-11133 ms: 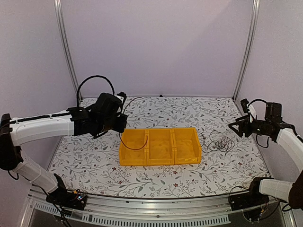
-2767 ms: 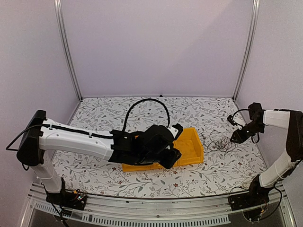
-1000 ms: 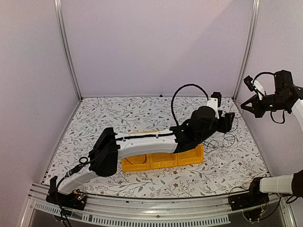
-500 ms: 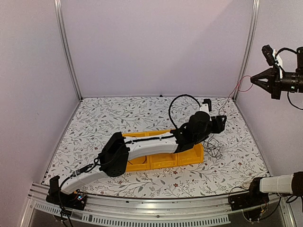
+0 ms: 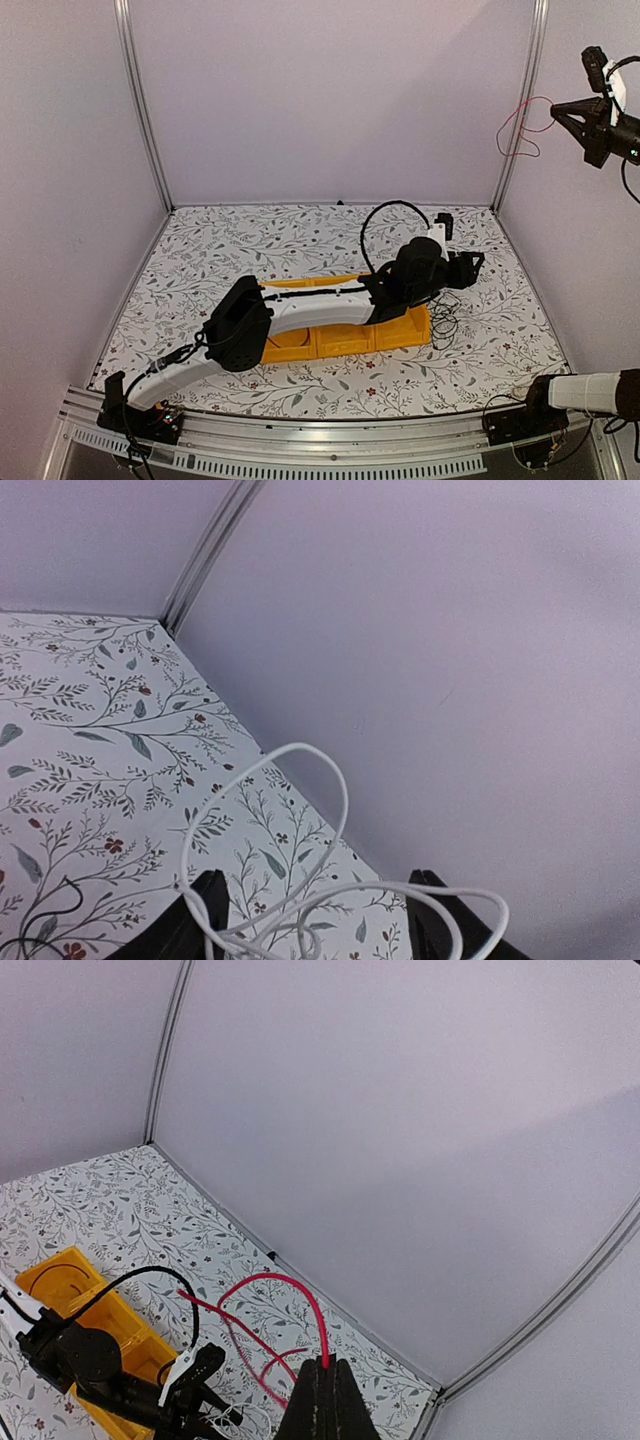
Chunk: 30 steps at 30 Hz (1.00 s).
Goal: Untangle the cables
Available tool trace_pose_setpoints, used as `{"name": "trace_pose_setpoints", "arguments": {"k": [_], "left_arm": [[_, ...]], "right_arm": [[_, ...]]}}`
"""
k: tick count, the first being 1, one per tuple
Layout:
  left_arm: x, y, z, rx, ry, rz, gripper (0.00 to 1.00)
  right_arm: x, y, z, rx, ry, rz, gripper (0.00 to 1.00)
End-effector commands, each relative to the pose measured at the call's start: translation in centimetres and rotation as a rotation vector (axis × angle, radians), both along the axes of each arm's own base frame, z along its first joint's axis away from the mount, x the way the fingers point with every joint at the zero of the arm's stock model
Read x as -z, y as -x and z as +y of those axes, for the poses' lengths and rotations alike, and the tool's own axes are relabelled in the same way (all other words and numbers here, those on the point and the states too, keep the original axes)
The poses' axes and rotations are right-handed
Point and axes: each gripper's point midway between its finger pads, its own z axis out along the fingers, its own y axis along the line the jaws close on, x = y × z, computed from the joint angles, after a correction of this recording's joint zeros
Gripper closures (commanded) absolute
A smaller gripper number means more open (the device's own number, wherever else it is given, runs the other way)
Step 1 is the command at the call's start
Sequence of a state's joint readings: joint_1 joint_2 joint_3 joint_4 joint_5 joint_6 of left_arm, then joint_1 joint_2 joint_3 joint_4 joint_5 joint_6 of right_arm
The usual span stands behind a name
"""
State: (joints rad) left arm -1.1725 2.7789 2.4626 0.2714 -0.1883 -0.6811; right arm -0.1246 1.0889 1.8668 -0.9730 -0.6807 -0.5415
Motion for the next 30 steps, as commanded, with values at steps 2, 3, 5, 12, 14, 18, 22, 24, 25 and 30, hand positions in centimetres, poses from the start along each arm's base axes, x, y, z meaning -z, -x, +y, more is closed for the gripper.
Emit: {"name": "trace_pose_setpoints", "arguments": {"k": [2, 3, 5, 12, 14, 18, 22, 24, 25, 30], "left_arm": [[-7.4, 1.6, -0.2, 0.115, 0.118, -0.094, 0.35], [-7.7, 2.0, -0.3, 0.133, 0.112, -0.103, 0.33], [-7.7, 2.4, -0.4, 0.125, 0.053, -0.105, 0.27], [-2.4, 5.3, 0.7, 0.195, -0.343, -0.099, 0.21], [-0.7, 7.0, 0.6, 0.305, -0.408, -0.11, 0.21], [-1.4, 13.7, -0.4, 0.546, -0.456, -0.326, 0.17], [-1.8, 15.3, 0.3, 0.496, -0.464, -0.512, 0.17], [-1.7, 13.9, 1.0, 0.354, -0.561, -0.575, 0.15], [-1.7, 13.2, 1.2, 0.326, -0.583, -0.572, 0.14], [-5.3, 13.5, 3.4, 0.318, -0.466, -0.547, 0.16]], "right_arm": [[-3.1, 0.2, -0.6, 0.052, -0.045, -0.097, 1.0], [-2.3, -0.3, -0.7, 0.059, -0.046, -0.076, 1.0], [-0.8, -1.0, -0.9, 0.068, -0.046, -0.04, 1.0], [2.8, -2.3, -1.6, 0.109, -0.041, 0.024, 1.0], [3.5, -2.7, -1.7, 0.111, -0.044, 0.04, 1.0], [4.2, -3.4, -1.8, 0.115, -0.054, 0.063, 1.0], [4.7, -4.1, -2.5, 0.152, -0.059, 0.072, 1.0], [5.3, -4.6, -2.7, 0.163, -0.057, 0.092, 1.0], [5.6, -4.9, -2.8, 0.168, -0.057, 0.099, 1.0], [7.5, -5.4, -2.6, 0.155, -0.068, 0.144, 1.0]]}}
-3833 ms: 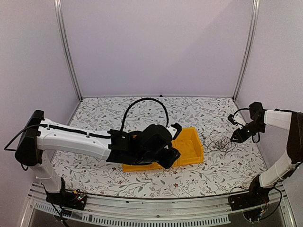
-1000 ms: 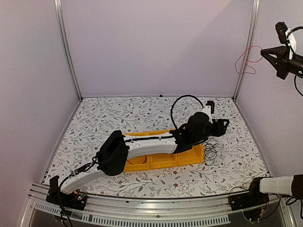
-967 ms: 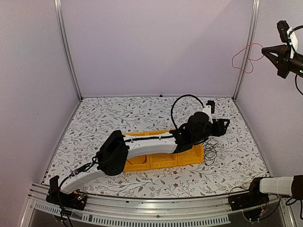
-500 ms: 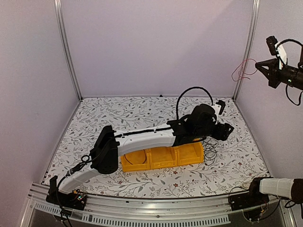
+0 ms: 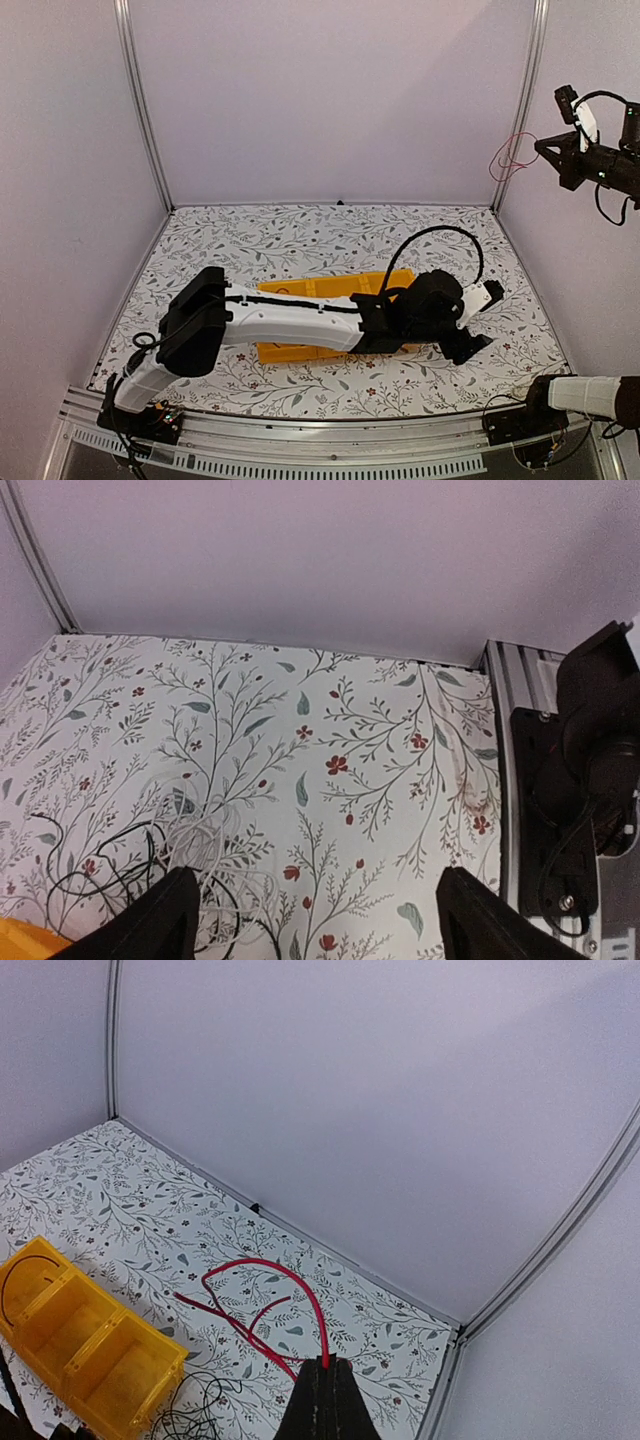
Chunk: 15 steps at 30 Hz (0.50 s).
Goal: Untangle the cables
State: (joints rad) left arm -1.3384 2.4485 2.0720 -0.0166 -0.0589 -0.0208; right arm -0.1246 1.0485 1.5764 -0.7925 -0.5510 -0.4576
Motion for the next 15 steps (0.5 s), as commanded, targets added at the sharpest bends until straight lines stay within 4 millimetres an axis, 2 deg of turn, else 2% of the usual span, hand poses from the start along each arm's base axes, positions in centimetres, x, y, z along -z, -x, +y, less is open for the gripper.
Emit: {"name": "trace_pose_setpoints", "arguments": {"k": [1, 3, 5, 7, 9, 11, 15], "left_arm": [[-9.1, -1.5, 3.0, -0.041, 0.2, -0.08, 0.16], [-11.5, -1.1, 4.5, -0.049, 0.247, -0.083, 0.16], [-12.9, -1.0, 6.5, -0.082, 0.259, -0.073, 0.16], [-13.8, -1.1, 9.0, -0.123, 0.25, -0.082, 0.16], [-15.2, -1.7, 12.3, -0.185, 0.244, -0.097, 0.16], [-14.9, -3.1, 15.6, -0.29, 0.203, -0.111, 0.13], [-12.5, -7.5, 23.1, -0.587, 0.049, -0.088, 0.11]], "right_arm": [[1.8, -0.8, -0.2, 0.012, -0.017, 0.039, 1.0], [2.7, -1.0, -0.2, 0.007, -0.01, 0.051, 1.0], [3.5, -0.9, 0.1, -0.017, -0.009, 0.064, 1.0], [4.1, -0.7, 0.7, -0.051, -0.013, 0.077, 1.0], [4.6, -0.6, 1.2, -0.089, -0.024, 0.088, 1.0], [5.2, -0.8, 1.7, -0.114, -0.034, 0.101, 1.0], [6.1, -1.5, 2.9, -0.167, -0.061, 0.134, 1.0]]}}
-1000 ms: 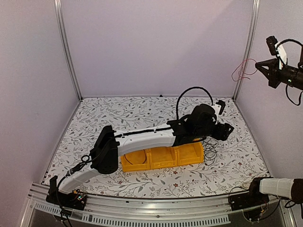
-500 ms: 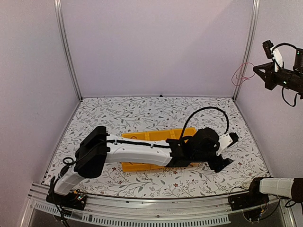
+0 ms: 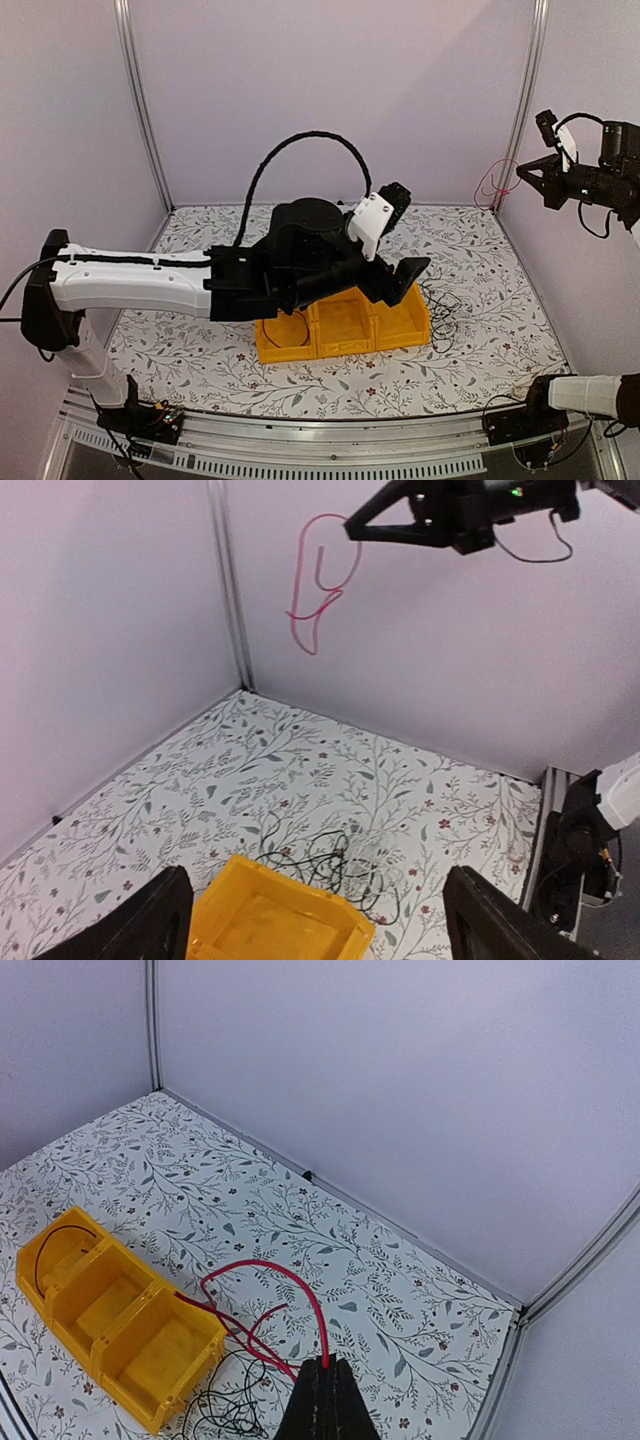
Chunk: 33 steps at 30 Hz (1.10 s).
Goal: Untangle the cables
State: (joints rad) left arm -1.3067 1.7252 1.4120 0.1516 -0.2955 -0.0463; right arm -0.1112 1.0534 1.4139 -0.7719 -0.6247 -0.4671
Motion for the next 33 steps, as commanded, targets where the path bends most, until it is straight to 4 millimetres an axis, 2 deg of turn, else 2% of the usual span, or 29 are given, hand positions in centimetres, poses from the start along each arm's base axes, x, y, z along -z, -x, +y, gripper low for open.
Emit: {"name": "trace_pose_setpoints", "arguments": {"k": [1, 4, 7, 9, 11, 14, 18, 24, 26, 27, 29, 30, 31, 33], "left_arm": [[4.6, -6.4, 8.8, -0.4, -0.16, 0.104, 0.09], [5.9, -8.1, 13.9, -0.559, -0.148, 0.221, 0.01], [8.2, -9.2, 18.6, -0.674, -0.158, 0.368, 0.0], [10.3, -9.7, 21.8, -0.747, -0.24, 0.445, 0.0], [10.9, -9.8, 24.7, -0.833, -0.311, 0.443, 0.0], [9.9, -9.5, 28.3, -0.942, -0.298, 0.37, 0.0], [7.5, -9.3, 31.5, -0.925, -0.21, 0.26, 0.0], [6.3, -11.2, 40.4, -1.03, -0.026, 0.311, 0.0], [6.5, -11.1, 42.3, -1.067, 0.026, 0.285, 0.0], [6.8, -11.0, 43.3, -1.099, 0.052, 0.283, 0.0], [8.0, -10.9, 45.4, -1.187, 0.08, 0.306, 0.0], [8.8, -10.9, 46.0, -1.206, 0.067, 0.314, 0.0], [9.5, -11.0, 46.3, -1.204, 0.042, 0.313, 0.0], [10.4, -11.0, 46.3, -1.177, 0.008, 0.3, 0.0]], "right_arm": [[0.4, -0.6, 2.1, -0.102, -0.045, 0.004, 1.0], [1.1, -1.1, 4.0, -0.162, -0.061, 0.024, 1.0], [2.1, -0.9, 7.9, -0.269, -0.041, 0.052, 1.0], [2.9, -0.6, 10.6, -0.343, -0.017, 0.066, 1.0], [4.1, -0.2, 13.4, -0.427, -0.005, 0.099, 1.0], [5.4, 0.8, 17.1, -0.546, -0.003, 0.159, 1.0], [7.3, 1.7, 22.3, -0.663, 0.037, 0.212, 1.0], [9.4, 3.6, 30.3, -0.84, 0.079, 0.256, 1.0], [9.9, 4.3, 32.8, -0.887, 0.091, 0.27, 1.0], [10.8, 4.2, 34.1, -0.906, 0.1, 0.291, 1.0], [11.4, 4.3, 36.1, -0.937, 0.108, 0.312, 1.0], [11.6, 4.3, 36.9, -0.946, 0.11, 0.318, 1.0], [12.9, 4.0, 37.8, -0.951, 0.118, 0.345, 1.0], [14.3, 3.6, 39.0, -0.95, 0.13, 0.36, 1.0]]}}
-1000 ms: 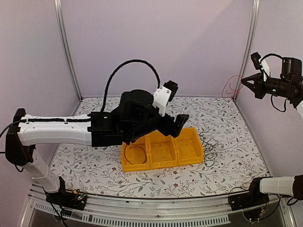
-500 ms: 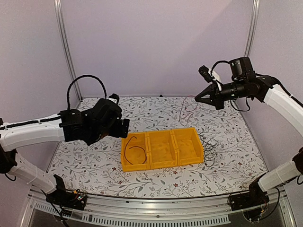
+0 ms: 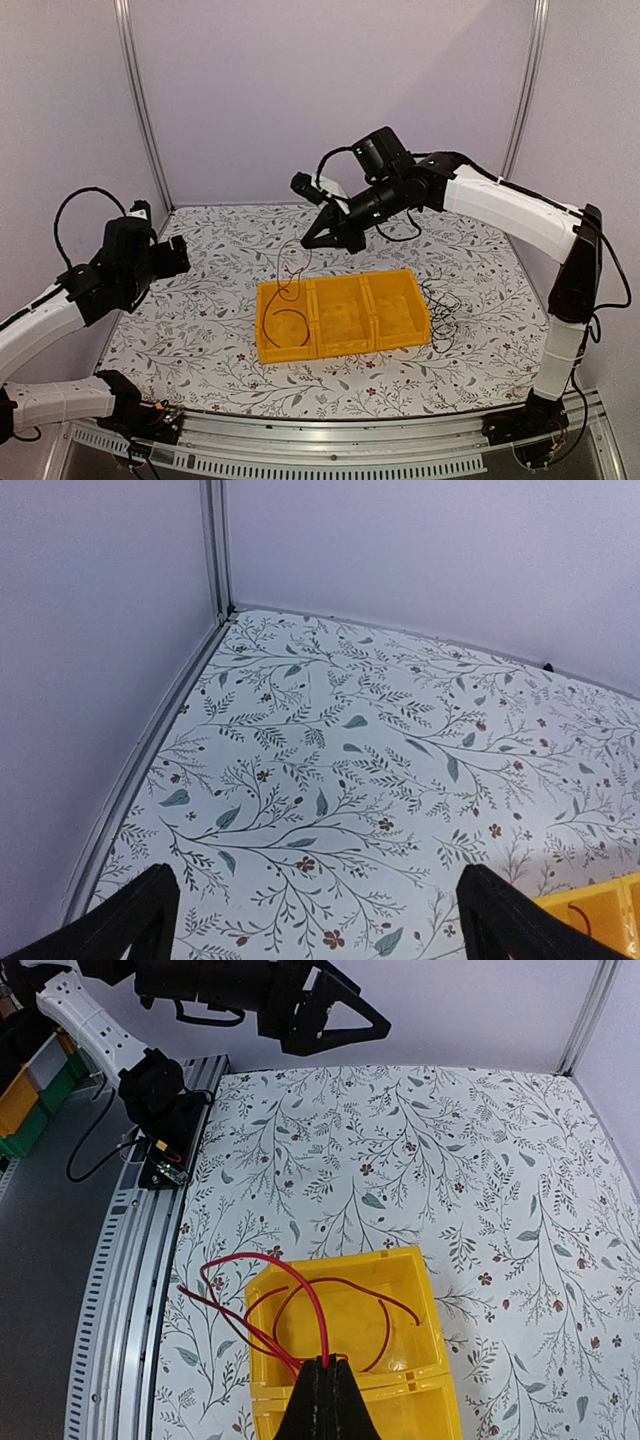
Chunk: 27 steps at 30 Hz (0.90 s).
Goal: Untangle the cables
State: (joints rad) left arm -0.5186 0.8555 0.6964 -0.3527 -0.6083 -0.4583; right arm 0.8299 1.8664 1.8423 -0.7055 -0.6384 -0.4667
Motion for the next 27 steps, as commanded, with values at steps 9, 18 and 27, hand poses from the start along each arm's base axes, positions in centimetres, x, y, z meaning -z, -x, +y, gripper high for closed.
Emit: {"name": "trace_pose_setpoints", "arguments": {"k": [9, 18, 27], "left_arm": [[-1.7, 1.3, 1.0, 0.06, 0.013, -0.179, 0.0], [-1.5, 1.2, -0.2, 0.132, 0.012, -0.169, 0.02], [-0.6, 0.4, -6.9, 0.489, 0.032, -0.103, 0.19]], "right_arm": [[10.8, -1.8, 5.1, 0.004, 0.171, 0.079, 1.0], [11.9, -3.5, 4.7, 0.105, 0.254, 0.011, 0.65], [8.1, -3.6, -3.2, 0.221, 0.258, -0.106, 0.65]]}}
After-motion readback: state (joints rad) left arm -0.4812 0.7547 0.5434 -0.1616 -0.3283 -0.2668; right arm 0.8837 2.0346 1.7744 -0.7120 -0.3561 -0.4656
